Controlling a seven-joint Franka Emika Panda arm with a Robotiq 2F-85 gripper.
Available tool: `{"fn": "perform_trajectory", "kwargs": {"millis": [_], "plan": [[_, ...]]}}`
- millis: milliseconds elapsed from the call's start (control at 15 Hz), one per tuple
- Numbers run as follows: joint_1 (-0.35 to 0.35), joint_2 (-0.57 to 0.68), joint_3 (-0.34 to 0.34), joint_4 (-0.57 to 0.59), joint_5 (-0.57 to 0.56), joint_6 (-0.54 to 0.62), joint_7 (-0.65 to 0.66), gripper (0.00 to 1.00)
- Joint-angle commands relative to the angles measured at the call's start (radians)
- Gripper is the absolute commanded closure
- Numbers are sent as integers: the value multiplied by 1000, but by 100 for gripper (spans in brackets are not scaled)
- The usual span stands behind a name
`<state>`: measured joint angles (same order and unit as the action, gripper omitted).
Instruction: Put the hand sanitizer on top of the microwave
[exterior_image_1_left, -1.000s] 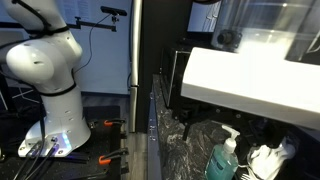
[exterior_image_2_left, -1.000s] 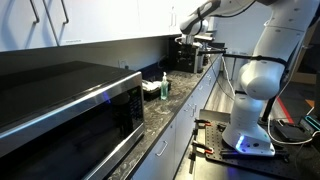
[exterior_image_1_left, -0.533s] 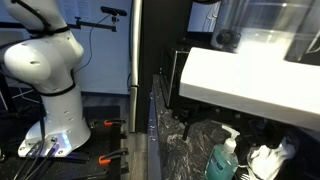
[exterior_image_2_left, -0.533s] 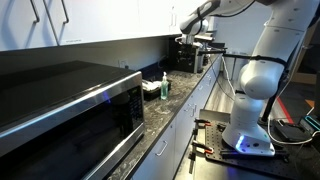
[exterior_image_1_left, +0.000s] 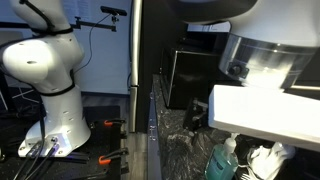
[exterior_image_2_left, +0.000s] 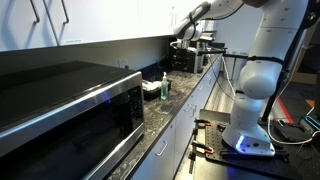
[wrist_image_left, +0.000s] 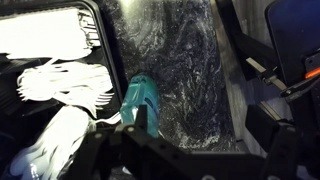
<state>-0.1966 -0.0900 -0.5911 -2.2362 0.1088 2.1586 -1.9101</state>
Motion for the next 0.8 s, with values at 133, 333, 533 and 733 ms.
{"fn": "perform_trajectory", "kwargs": {"millis": [133, 333, 533, 733], "plan": [[-72, 97, 86, 19, 102, 93, -284, 0], [-105, 134, 137, 25, 179, 96, -401, 0], [-127, 168, 182, 34, 223, 115, -473, 0], [-150, 193, 210, 53, 249, 146, -504, 0]]}}
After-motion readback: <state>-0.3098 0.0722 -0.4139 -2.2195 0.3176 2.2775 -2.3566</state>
